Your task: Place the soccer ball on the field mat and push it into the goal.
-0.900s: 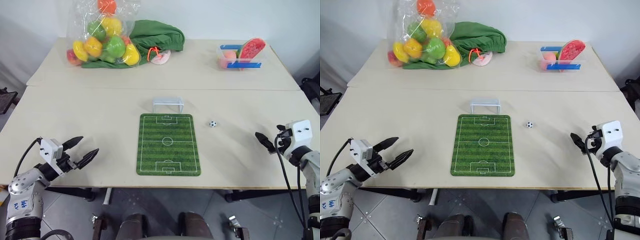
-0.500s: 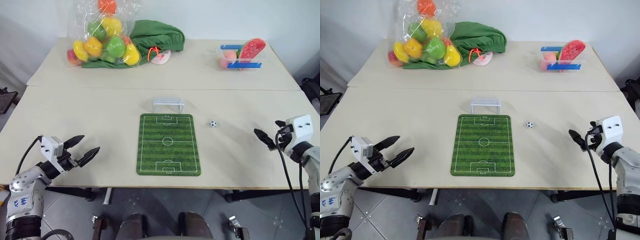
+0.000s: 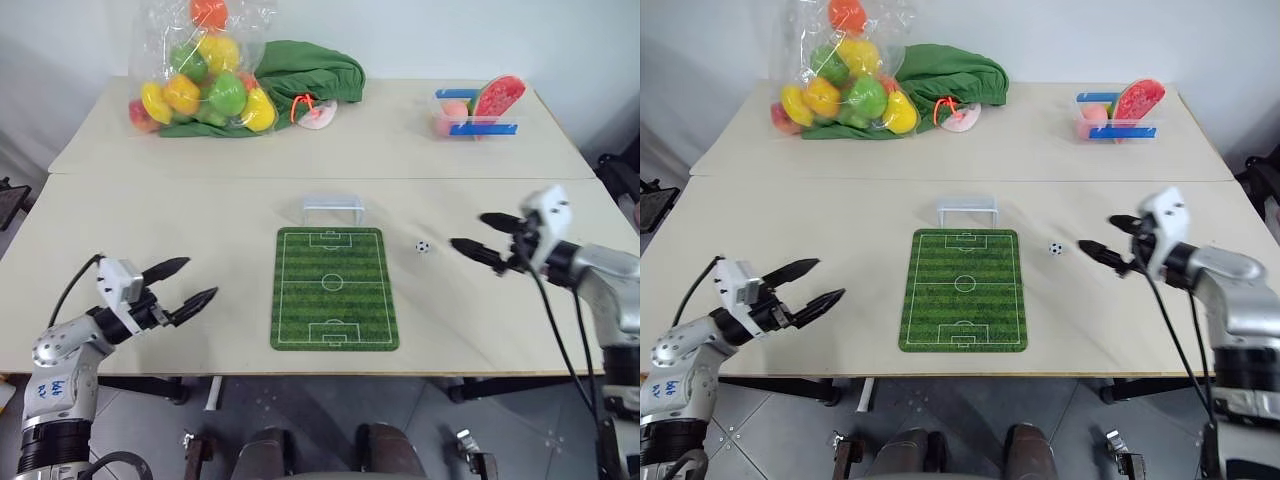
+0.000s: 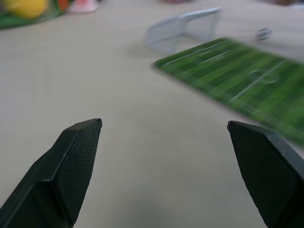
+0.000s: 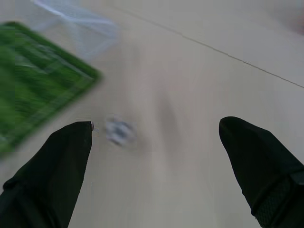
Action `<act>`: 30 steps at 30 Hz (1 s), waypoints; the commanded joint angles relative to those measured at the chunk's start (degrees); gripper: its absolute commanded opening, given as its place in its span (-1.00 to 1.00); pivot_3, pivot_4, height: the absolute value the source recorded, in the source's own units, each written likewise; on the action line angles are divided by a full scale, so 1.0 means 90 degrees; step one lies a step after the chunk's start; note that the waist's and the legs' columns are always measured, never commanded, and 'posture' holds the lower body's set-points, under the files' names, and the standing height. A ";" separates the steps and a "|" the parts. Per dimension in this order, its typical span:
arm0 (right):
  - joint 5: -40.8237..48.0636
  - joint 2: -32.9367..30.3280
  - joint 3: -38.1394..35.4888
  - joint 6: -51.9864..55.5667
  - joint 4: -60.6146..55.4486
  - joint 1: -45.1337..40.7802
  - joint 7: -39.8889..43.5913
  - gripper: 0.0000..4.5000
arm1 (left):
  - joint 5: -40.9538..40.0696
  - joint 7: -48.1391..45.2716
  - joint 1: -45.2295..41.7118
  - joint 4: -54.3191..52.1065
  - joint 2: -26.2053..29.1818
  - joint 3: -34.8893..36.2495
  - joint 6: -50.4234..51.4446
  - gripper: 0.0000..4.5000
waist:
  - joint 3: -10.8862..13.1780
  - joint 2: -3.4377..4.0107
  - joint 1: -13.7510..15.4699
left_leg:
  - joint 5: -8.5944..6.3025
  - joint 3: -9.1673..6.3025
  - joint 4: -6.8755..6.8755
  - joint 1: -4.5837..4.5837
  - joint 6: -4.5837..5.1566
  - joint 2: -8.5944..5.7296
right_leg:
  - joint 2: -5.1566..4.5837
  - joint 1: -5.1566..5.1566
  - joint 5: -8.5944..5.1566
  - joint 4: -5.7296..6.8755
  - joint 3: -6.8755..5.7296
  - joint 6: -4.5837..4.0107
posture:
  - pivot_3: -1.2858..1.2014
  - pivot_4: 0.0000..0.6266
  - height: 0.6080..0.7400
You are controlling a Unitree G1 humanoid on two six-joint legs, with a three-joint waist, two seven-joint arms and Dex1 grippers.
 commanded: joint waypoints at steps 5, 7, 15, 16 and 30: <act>-0.0904 0.0458 0.0909 -0.0706 0.1881 -0.1107 0.0241 0.99 | 0.0046 -0.0268 -0.0240 -0.0245 0.0054 -0.0317 0.0026 1.00 | 0.0002 -0.0002 0.0031 | -0.0001 -0.0015 0.0007 -0.0015 0.0002 -0.0011 | -0.0005 -0.0002 0.0000 0.0001 -0.0013 0.0000 | 0.03 -0.52 1.00; -0.1080 0.0566 0.0989 -0.1053 0.2290 -0.1272 0.0241 0.99 | 0.0011 -0.0287 -0.0282 -0.0254 0.0035 -0.0339 0.0051 1.00 | 0.0002 -0.0002 0.0009 | -0.0001 -0.0018 0.0010 -0.0018 0.0002 -0.0009 | -0.0003 -0.0002 0.0000 0.0001 -0.0019 0.0000 | 0.03 -0.52 1.00; -0.1458 0.0660 0.1103 -0.1777 0.2981 -0.1261 0.0350 0.91 | -0.0006 -0.0282 -0.0085 -0.0430 -0.0027 -0.0378 0.0026 1.00 | 0.0003 -0.0001 -0.0001 | -0.0001 -0.0016 0.0013 -0.0017 0.0001 -0.0007 | -0.0002 -0.0002 0.0000 0.0002 -0.0019 0.0000 | 0.03 -0.52 1.00; -0.1483 0.0671 0.1093 -0.1883 0.3027 -0.1242 0.0316 0.82 | -0.0008 -0.0270 -0.0060 -0.0453 -0.0044 -0.0384 0.0024 1.00 | 0.0003 -0.0001 0.0000 | -0.0001 -0.0018 0.0017 -0.0017 0.0001 -0.0006 | -0.0002 0.0000 0.0000 0.0003 -0.0020 0.0000 | 0.03 -0.52 1.00; -0.0956 0.0674 0.0725 -0.1168 0.1431 -0.1033 0.0382 -0.62 | -0.0182 -0.0857 -0.0221 -0.0375 -0.0079 -0.0619 -0.0015 1.00 | 0.0004 0.0002 0.0003 | -0.0001 -0.0021 0.0037 -0.0018 0.0001 -0.0002 | -0.0002 0.0004 0.0000 0.0014 -0.0018 0.0000 | 0.03 -0.52 1.00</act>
